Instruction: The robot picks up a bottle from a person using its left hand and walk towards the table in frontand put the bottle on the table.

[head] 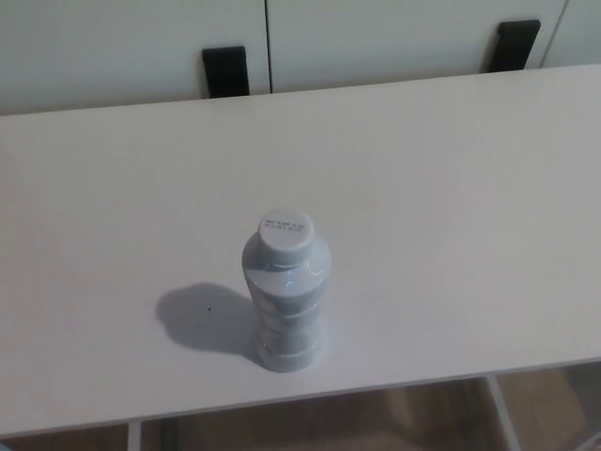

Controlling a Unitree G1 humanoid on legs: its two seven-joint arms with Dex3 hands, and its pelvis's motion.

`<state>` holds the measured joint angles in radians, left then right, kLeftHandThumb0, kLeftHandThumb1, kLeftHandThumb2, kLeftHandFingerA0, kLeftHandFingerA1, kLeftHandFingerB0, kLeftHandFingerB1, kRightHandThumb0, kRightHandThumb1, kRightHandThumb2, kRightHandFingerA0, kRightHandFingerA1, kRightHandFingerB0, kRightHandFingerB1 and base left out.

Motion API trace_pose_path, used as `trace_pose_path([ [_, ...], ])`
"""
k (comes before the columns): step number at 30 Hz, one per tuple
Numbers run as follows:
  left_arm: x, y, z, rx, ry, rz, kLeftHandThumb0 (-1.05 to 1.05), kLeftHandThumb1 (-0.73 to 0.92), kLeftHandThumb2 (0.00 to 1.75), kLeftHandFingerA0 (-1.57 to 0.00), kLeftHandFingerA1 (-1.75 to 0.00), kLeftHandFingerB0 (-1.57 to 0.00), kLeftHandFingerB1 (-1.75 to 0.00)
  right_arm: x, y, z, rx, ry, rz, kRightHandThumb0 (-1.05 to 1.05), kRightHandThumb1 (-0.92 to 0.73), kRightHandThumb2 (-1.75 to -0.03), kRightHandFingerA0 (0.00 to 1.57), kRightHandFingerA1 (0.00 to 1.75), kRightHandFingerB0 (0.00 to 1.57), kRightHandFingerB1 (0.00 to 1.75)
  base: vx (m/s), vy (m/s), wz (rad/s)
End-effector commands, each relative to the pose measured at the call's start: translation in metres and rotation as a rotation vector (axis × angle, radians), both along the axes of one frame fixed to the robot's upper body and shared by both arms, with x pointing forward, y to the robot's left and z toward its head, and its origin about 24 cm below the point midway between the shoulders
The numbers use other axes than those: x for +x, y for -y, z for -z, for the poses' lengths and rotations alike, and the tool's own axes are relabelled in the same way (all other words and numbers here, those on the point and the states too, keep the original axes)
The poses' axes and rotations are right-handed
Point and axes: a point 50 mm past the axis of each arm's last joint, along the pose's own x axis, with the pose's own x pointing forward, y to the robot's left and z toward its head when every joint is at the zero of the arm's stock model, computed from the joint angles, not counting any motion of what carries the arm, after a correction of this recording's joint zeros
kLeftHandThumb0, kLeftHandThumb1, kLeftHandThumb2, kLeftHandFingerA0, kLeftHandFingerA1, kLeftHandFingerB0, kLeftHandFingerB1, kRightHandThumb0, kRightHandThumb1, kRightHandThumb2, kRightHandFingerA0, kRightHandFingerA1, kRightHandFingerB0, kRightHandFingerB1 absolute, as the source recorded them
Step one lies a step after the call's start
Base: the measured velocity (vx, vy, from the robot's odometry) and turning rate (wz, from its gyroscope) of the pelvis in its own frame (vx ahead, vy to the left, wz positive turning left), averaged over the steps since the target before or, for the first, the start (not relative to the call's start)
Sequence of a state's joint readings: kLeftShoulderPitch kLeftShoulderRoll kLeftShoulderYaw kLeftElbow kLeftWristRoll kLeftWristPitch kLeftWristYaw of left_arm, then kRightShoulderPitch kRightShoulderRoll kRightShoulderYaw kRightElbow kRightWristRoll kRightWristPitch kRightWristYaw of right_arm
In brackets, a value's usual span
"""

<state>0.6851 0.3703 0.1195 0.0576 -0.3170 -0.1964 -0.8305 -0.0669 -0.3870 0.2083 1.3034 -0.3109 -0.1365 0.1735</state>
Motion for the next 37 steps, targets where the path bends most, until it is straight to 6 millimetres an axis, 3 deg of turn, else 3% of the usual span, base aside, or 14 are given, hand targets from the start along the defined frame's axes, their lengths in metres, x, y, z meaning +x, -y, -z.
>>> trace_pose_path([
  [1,0.048,-0.052,0.082,0.49,-0.227,-0.636,-0.56,0.77,0.63,-0.32,-0.38,-0.34,-0.38,-0.007,0.006,-0.001,-0.032,-0.05,-0.031,-0.38,-0.77,-0.63,0.53,0.42,0.43,0.36,0.0,0.0,0.0],
  [2,0.042,-0.057,0.084,0.483,-0.254,-0.662,-0.57,0.8,0.64,-0.31,-0.42,-0.29,-0.38,-0.011,0.005,0.0,-0.028,-0.055,-0.033,-0.38,-0.77,-0.63,0.55,0.43,0.43,0.36,0.0,0.0,0.0],
  [3,0.033,-0.064,0.086,0.502,-0.287,-0.667,-0.64,0.7,0.9,-0.16,-0.47,-0.1,-0.42,-0.015,0.003,0.002,-0.018,-0.059,-0.016,-0.36,-0.77,-0.63,0.54,0.42,0.41,0.36,0.0,0.0,0.0],
  [4,0.025,-0.07,0.087,0.529,-0.313,-0.658,-0.64,0.7,0.9,-0.16,-0.47,-0.1,-0.42,-0.018,0.002,0.004,-0.008,-0.061,0.006,-0.36,-0.77,-0.63,0.54,0.42,0.41,0.36,0.0,0.0,0.0],
  [5,0.022,-0.073,0.087,0.57,-0.324,-0.634,-0.64,0.85,0.65,-0.33,-0.43,-0.27,-0.37,-0.02,0.001,0.005,-0.004,-0.063,0.008,-0.35,-0.78,-0.63,0.53,0.42,0.39,0.35,0.0,0.0,0.0],
  [9,0.009,-0.078,0.087,0.583,-0.348,-0.552,-0.64,0.83,0.66,-0.29,-0.32,-0.28,-0.31,-0.017,0.004,0.003,-0.011,-0.041,0.032,-0.33,-0.74,-0.62,0.59,0.43,0.45,0.37,0.0,0.0,0.0],
  [11,0.019,-0.08,0.084,0.584,-0.313,-0.528,-0.64,0.86,0.67,-0.27,-0.3,-0.3,-0.31,-0.007,0.003,0.001,-0.017,-0.024,0.021,-0.34,-0.76,-0.62,0.57,0.42,0.43,0.36,0.0,0.0,0.0],
  [16,0.02,-0.082,0.084,0.602,-0.303,-0.51,-0.64,0.86,0.67,-0.27,-0.3,-0.3,-0.31,-0.006,0.002,0.002,-0.023,-0.03,0.001,-0.34,-0.76,-0.62,0.57,0.42,0.43,0.36,0.0,0.0,0.0],
  [18,0.015,-0.083,0.087,0.699,-0.354,-0.386,-0.62,0.9,0.68,-0.27,-0.31,-0.26,-0.3,-0.01,-0.001,0.003,0.008,-0.024,0.014,-0.33,-0.76,-0.62,0.57,0.43,0.44,0.37,0.0,0.0,0.0],
  [24,0.005,-0.084,0.09,0.735,-0.394,-0.357,-0.62,0.9,0.68,-0.2,-0.32,-0.19,-0.28,-0.022,0.0,0.005,-0.004,-0.052,0.015,-0.34,-0.76,-0.62,0.57,0.43,0.43,0.36,0.0,0.0,-0.02],
  [37,0.007,-0.085,0.09,0.758,-0.383,-0.33,-0.63,0.92,0.7,-0.22,-0.31,-0.2,-0.29,-0.014,0.0,0.004,-0.003,-0.03,0.011,-0.34,-0.76,-0.62,0.58,0.44,0.44,0.36,-0.11,-0.165,0.0],
])
